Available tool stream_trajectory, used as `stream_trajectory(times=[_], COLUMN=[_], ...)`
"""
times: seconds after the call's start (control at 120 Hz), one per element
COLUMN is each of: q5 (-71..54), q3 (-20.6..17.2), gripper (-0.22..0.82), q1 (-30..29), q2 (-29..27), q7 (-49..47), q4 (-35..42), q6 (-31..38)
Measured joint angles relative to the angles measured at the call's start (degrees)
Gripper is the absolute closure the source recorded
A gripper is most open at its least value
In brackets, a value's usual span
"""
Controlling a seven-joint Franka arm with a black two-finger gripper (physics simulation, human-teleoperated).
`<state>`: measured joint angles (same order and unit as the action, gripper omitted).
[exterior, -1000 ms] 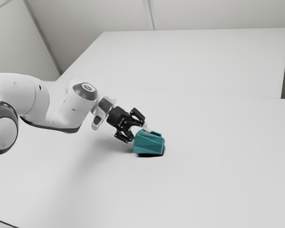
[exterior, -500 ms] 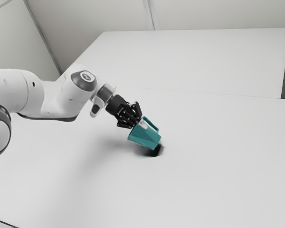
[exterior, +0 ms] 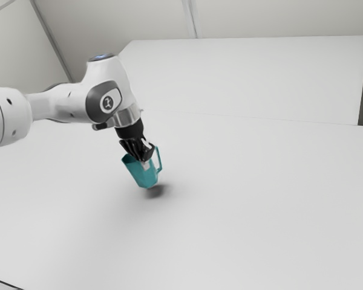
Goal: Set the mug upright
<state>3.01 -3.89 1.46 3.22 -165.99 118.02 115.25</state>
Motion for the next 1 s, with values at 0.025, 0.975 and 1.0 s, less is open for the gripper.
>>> stream_trajectory(times=[0.025,0.975,1.0], q5=[-1.8,-12.2,-12.2], q3=[-0.1,-2.0,-2.0], gripper=[0.79,0.63,0.57], q1=[0.1,2.7,2.8], q2=[-0.4,-3.0,-3.1], q7=[0.0,0.0,0.0], q4=[1.0,12.8,12.8], q6=[0.5,15.4,15.5])
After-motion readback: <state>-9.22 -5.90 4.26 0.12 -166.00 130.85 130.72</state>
